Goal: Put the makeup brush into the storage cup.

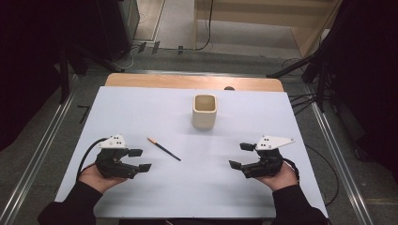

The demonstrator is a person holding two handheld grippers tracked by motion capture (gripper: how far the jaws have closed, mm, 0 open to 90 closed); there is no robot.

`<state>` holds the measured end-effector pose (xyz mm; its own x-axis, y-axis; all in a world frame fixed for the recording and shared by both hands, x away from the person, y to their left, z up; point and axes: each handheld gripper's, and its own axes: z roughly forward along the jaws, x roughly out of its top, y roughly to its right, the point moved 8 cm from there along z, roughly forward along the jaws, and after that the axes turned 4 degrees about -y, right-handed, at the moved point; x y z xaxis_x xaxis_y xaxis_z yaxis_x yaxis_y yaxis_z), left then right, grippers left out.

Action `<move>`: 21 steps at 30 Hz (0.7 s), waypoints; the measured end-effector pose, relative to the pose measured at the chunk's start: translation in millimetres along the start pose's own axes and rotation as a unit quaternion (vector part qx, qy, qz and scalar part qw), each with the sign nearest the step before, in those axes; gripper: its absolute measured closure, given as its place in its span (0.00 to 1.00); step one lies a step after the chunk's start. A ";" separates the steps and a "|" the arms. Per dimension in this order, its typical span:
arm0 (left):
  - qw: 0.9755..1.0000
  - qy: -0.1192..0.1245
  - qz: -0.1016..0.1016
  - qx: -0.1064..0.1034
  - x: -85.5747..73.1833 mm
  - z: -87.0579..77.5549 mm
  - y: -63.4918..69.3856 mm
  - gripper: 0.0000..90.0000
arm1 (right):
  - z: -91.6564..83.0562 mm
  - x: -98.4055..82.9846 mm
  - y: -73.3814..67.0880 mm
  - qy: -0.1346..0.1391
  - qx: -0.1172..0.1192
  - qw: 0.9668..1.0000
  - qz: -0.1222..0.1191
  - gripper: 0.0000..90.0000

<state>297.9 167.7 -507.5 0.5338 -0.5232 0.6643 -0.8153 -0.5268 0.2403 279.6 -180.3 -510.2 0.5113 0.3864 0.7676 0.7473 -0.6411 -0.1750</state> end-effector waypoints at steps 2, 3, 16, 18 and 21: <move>1.000 -0.002 -0.001 0.001 -0.4 -0.1 -0.7 0.34 | -0.2 -0.7 1.3 -0.002 0.002 1.000 0.006 0.26; 1.000 -0.001 -0.002 0.002 -0.3 -0.6 -1.4 0.34 | -0.8 -1.5 1.9 -0.004 -0.001 1.000 0.003 0.26; 1.000 -0.001 0.002 0.003 -0.3 -1.0 -2.1 0.33 | -0.5 -3.6 2.4 -0.006 0.000 1.000 -0.004 0.27; 1.000 -0.001 0.002 0.003 -0.5 -0.8 -2.0 0.33 | -0.3 -4.1 2.9 -0.007 -0.002 1.000 -0.003 0.27; 1.000 -0.001 0.003 0.003 -0.5 -1.1 -2.2 0.34 | -0.3 -4.5 3.6 -0.006 -0.003 1.000 0.000 0.27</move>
<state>299.2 169.9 -507.6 0.5292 -0.5282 0.6640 -0.8172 -0.5279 0.2314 279.8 -184.6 -514.1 0.5171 0.3944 0.7596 0.7444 -0.6453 -0.1717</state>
